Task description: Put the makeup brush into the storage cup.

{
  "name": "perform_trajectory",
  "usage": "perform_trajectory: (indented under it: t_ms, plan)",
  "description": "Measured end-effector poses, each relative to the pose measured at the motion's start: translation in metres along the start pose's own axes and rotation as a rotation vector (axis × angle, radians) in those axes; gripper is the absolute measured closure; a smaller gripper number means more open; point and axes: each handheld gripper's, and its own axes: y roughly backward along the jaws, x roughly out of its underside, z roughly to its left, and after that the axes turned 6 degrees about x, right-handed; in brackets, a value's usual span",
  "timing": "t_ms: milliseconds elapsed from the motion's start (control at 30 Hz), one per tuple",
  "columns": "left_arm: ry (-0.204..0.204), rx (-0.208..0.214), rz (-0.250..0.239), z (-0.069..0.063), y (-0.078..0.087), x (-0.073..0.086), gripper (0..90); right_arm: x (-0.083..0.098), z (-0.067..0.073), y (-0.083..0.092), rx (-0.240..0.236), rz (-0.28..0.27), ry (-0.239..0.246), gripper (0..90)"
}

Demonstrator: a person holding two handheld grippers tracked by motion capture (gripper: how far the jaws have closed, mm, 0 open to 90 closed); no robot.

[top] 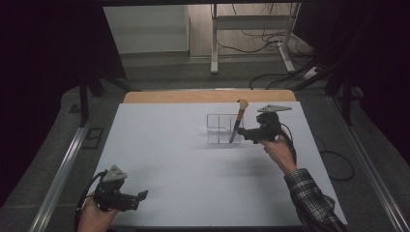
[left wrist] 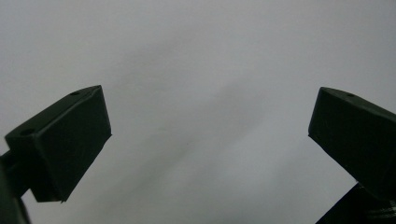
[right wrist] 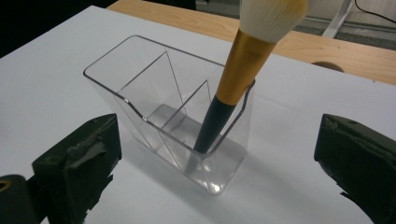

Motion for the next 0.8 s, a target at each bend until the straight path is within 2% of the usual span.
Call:
perform_trajectory:
  t_ms: [567,800]
  plan:
    - [-0.002,-0.008,-0.011,0.0,0.001,0.0,0.0,0.011,0.005,0.007,-0.015,0.044,0.045,0.7]
    - [0.0,-0.011,-0.014,0.0,0.002,0.0,0.0,0.015,0.005,0.009,-0.003,0.061,0.072,0.7]
